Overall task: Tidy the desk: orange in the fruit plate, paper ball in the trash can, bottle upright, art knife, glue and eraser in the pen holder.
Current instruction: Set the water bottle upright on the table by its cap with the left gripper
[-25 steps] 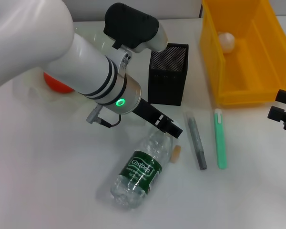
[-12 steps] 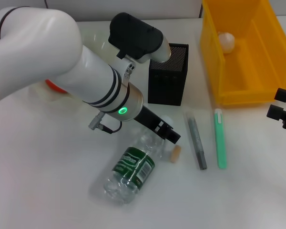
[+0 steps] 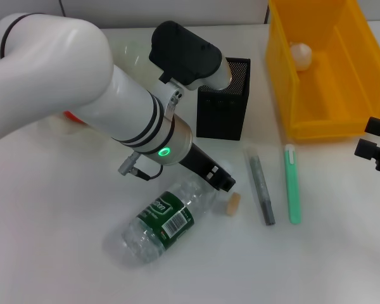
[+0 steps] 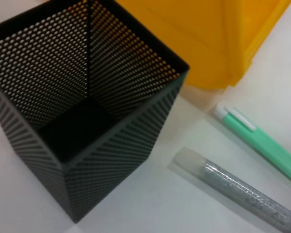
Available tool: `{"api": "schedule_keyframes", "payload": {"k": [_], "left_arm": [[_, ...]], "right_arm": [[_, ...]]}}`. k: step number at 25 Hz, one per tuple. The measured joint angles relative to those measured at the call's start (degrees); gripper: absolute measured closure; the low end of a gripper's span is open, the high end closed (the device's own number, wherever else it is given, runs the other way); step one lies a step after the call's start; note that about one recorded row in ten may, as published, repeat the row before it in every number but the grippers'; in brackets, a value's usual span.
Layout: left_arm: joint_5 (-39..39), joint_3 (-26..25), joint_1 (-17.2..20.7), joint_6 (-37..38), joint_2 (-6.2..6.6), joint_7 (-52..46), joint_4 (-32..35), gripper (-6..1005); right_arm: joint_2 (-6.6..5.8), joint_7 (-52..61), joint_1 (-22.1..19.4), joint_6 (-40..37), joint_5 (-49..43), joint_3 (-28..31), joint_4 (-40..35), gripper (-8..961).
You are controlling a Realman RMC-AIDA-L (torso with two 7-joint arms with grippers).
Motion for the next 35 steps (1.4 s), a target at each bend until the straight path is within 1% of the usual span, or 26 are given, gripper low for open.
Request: {"api": "schedule_keyframes", "payload": {"k": [3,8,9,10,12,13,14,15,17,21,24,25,27,28,30,31,32,33,34,35], "left_arm": [[0.14,0.51,0.57,0.24,0.00,0.79,1.30,556],[0.21,0.86,4.06,1.06,0.09,3.45,8.20,545],[-0.07,-0.72,6.51,1.82,0.24,5.84,11.46,543],[-0.07,-0.72,6.51,1.82,0.24,5.84,11.46,541],[-0.69,-3.13,9.37,2.55,0.28,9.84,14.60,537],[-1.59,-4.57,11.04,2.82,0.28,12.22,15.95,535],[-4.12,-7.50,13.61,3.58,0.34,16.78,17.44,533],[-4.12,-7.50,13.61,3.58,0.34,16.78,17.44,531],[-7.24,-11.17,15.20,4.97,0.42,20.85,17.53,527],[-14.59,-19.42,17.92,8.74,0.50,28.98,15.59,518],[-22.29,-28.52,19.38,13.93,0.57,37.02,11.84,512],[-22.29,-28.52,19.38,13.93,0.57,37.02,11.84,510],[-25.89,-33.69,19.56,17.34,0.60,41.61,8.73,506],[-26.91,-35.09,19.56,18.43,0.61,43.15,7.67,503],[-30.37,-40.08,19.39,22.37,0.68,48.17,3.54,499],[-31.00,-41.58,19.29,23.30,0.69,49.43,2.37,497],[-32.27,-44.45,19.12,25.19,0.75,52.06,0.24,495],[-32.38,-44.99,19.11,25.40,0.75,52.50,-0.18,493],[-33.21,-47.98,19.05,26.87,0.76,55.14,-2.44,491],[-34.05,-49.56,19.05,27.94,0.77,57.37,-4.00,489]], "right_arm": [[0.00,0.00,-0.10,-0.01,0.00,0.02,0.00,311],[0.03,0.00,-0.32,-0.01,0.00,0.21,0.00,311],[0.09,0.00,-0.36,-0.10,0.04,0.52,0.00,311],[0.09,0.00,-0.36,-0.10,0.04,0.52,0.00,311],[0.14,0.00,-0.38,-0.23,0.05,0.76,-0.01,311],[0.19,0.00,-0.38,-0.33,0.06,0.80,0.00,311],[0.26,0.00,-0.35,-0.43,0.07,0.83,-0.01,311],[0.26,0.00,-0.35,-0.43,0.07,0.83,-0.01,311],[0.33,0.02,-0.20,-0.48,0.08,0.83,0.00,311],[0.47,0.46,0.19,-0.64,0.09,0.83,0.00,311],[1.02,0.88,0.66,-0.75,0.09,0.82,-0.01,310],[1.02,0.88,0.66,-0.75,0.09,0.82,-0.01,310],[1.18,1.10,1.01,-0.88,0.09,0.83,-0.01,310],[1.19,1.14,1.21,-0.95,0.09,0.82,0.15,310],[1.19,1.16,1.65,-1.08,0.14,0.84,0.71,310],[1.19,1.16,1.86,-1.11,0.16,0.94,0.96,310],[1.19,1.17,2.20,-1.15,0.20,1.11,1.28,310],[1.19,1.17,2.42,-1.17,0.21,1.25,1.53,310],[1.25,1.18,2.85,-1.23,0.22,1.42,2.13,310],[1.25,1.18,2.85,-1.23,0.22,1.42,2.13,310]]}}
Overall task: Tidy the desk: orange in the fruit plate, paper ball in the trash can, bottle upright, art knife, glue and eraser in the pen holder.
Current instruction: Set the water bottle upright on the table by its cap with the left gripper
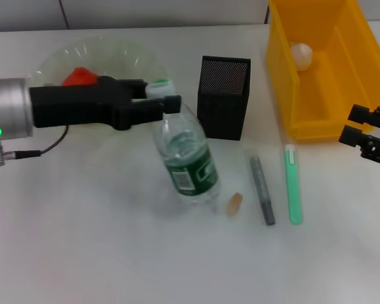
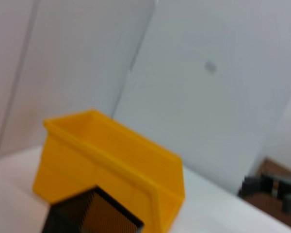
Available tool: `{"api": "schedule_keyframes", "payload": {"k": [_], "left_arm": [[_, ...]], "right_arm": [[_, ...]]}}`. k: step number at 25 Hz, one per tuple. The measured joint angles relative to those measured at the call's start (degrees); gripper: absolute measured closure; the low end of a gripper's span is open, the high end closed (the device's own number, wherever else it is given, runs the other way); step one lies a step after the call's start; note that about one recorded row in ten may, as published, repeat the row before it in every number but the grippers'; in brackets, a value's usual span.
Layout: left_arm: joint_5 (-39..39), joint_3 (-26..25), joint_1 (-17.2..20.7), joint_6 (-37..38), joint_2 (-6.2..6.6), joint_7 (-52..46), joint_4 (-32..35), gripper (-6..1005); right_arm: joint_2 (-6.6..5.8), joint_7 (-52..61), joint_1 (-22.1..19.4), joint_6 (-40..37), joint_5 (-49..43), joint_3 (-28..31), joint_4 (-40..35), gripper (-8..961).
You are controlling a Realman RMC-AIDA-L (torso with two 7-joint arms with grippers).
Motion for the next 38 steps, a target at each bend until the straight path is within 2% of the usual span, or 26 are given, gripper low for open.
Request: {"api": "schedule_keyframes", "payload": {"k": [3,4,5,10,16,17,19,21,22,25,26,29,34,38], "left_arm": [[-3.42,-3.87,0.31,2.96,0.01,7.49,-5.15,482],[-6.04,-6.02,0.61,4.64,0.02,12.99,-9.10,480],[-6.04,-6.02,0.61,4.64,0.02,12.99,-9.10,478],[-10.25,-12.19,1.37,10.01,0.02,27.60,-19.33,468],[-10.82,-19.40,4.91,18.54,0.06,45.76,-26.58,455],[-10.82,-19.40,4.91,18.54,0.06,45.76,-26.58,453],[-10.93,-21.74,7.67,20.52,-0.04,55.69,-29.15,449],[-11.22,-22.84,8.47,20.92,-0.10,60.86,-31.45,445],[-11.48,-24.24,9.02,21.20,-0.10,66.31,-34.58,443],[-11.68,-26.98,9.51,21.20,-0.09,74.02,-39.25,436],[-11.68,-26.98,9.51,21.20,-0.09,74.02,-39.25,434],[-11.71,-32.03,10.27,19.81,-0.29,82.25,-45.08,428],[-11.72,-34.86,10.29,16.54,-0.38,85.07,-48.10,417],[-11.72,-35.12,10.16,14.75,-0.42,85.18,-49.00,409]], "right_arm": [[0.03,0.01,0.67,0.18,0.03,0.02,0.77,310],[0.13,0.02,1.15,0.34,0.04,0.08,1.23,310],[0.13,0.02,1.15,0.34,0.04,0.08,1.23,310],[0.58,0.03,2.71,0.46,0.07,0.73,2.16,310],[1.27,0.02,4.32,0.72,0.12,0.77,2.26,310],[1.37,0.03,4.55,0.86,0.13,0.76,2.26,310],[1.92,0.02,5.24,1.74,0.15,0.77,2.27,310],[2.04,0.02,5.51,2.07,0.21,0.81,2.27,311],[2.13,0.05,5.71,2.52,0.37,0.84,2.41,311],[2.23,0.05,6.72,3.50,0.82,0.88,3.89,311],[2.25,-0.06,7.08,3.78,0.86,0.88,4.51,311],[2.27,-0.17,7.79,4.36,1.24,0.86,5.16,311],[2.27,-0.25,8.30,4.44,1.47,0.87,5.41,311],[2.27,-0.29,8.57,4.58,1.47,0.87,5.91,311]]}}
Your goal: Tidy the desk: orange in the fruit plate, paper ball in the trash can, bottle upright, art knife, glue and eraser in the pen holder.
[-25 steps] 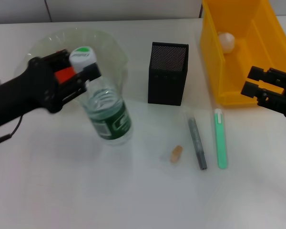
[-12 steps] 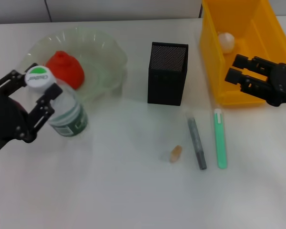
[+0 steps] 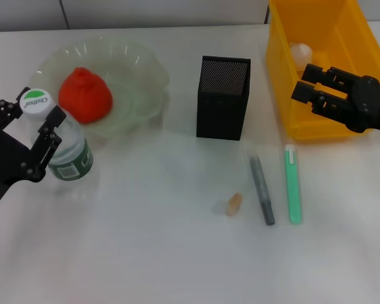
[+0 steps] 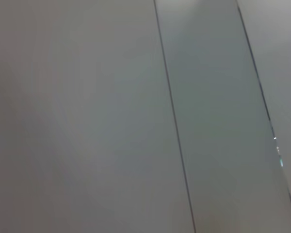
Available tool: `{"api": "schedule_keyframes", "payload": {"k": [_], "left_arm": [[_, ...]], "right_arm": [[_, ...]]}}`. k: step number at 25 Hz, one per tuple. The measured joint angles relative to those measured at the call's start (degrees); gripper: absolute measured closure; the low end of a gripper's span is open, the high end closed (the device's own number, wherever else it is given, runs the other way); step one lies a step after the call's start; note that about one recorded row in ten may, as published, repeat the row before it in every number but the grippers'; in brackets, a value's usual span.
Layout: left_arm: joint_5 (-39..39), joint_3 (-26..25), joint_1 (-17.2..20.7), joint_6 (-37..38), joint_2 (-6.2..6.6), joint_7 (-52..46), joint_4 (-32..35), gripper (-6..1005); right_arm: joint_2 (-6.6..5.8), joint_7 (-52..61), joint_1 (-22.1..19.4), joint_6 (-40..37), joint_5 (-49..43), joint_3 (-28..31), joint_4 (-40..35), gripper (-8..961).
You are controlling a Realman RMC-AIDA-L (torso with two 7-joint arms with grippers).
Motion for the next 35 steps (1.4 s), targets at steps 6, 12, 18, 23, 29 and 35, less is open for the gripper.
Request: {"api": "schedule_keyframes", "payload": {"k": [6,12,18,23,29,35], "left_arm": [[0.01,-0.82,-0.66,-3.43,-0.09,0.32,-1.71,396],[-0.07,-3.99,-0.88,-3.55,-0.09,0.33,-4.07,384],[-0.08,-4.26,-0.88,-3.12,-0.09,0.18,-4.39,371],[-0.09,-5.53,0.19,3.24,0.30,-1.71,-3.52,268],[0.21,-10.13,2.19,12.46,1.08,-24.52,9.45,202],[6.33,5.60,2.27,12.69,7.38,-37.21,20.38,202]], "right_arm": [[0.00,-0.02,0.31,0.33,0.00,-0.40,0.23,311],[0.00,-0.01,0.43,0.34,0.00,-0.44,0.32,311],[0.00,-0.02,0.44,0.34,0.00,-0.14,0.31,310],[0.00,-0.04,0.38,0.33,-0.01,-0.08,0.31,310],[-0.02,-0.04,0.56,0.24,-0.03,-0.28,0.13,310],[-0.68,6.16,1.60,-1.70,-0.44,-2.01,-6.20,311]]}}
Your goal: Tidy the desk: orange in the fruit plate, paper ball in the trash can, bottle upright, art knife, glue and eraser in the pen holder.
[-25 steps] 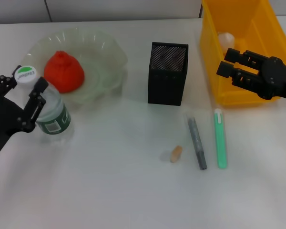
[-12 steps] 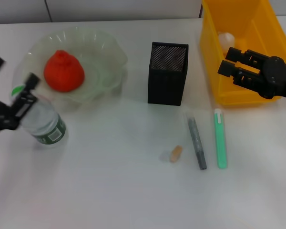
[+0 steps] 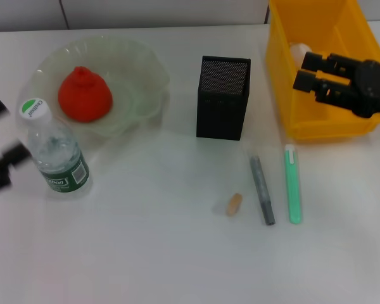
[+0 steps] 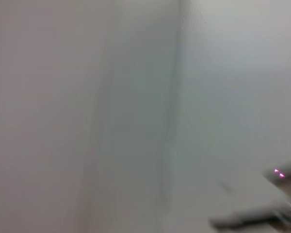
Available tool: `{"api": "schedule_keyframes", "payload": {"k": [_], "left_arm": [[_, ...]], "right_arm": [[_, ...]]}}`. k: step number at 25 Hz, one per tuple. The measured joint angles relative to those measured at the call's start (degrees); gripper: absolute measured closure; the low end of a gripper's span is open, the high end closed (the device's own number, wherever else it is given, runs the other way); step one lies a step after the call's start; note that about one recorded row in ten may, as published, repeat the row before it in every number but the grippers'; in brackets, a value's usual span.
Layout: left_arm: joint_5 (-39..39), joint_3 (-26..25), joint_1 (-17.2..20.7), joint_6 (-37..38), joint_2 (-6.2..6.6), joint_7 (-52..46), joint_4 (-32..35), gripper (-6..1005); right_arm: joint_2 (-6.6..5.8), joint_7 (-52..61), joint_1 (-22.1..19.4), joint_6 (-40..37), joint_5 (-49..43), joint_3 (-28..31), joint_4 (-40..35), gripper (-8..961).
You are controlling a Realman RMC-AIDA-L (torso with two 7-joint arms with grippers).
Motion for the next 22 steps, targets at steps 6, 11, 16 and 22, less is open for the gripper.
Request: {"api": "schedule_keyframes", "payload": {"k": [6,11,16,22], "left_arm": [[6.48,9.71,-0.63,-0.53,2.51,-3.64,4.63,202],[13.53,10.38,-2.52,-0.39,1.59,-5.63,6.45,202],[20.79,10.26,-5.95,-1.09,0.12,-7.02,6.55,202],[22.45,10.58,-7.42,-3.24,-1.09,-7.05,6.25,202]], "right_arm": [[-2.92,29.25,0.30,-3.11,-6.29,-16.00,-26.58,311],[-3.47,44.97,5.29,-12.12,-19.09,-19.11,-39.29,310],[-2.24,56.10,11.91,-18.46,-36.45,-25.44,-47.11,311],[0.76,62.92,14.47,-13.99,-52.13,-34.01,-45.95,312]]}}
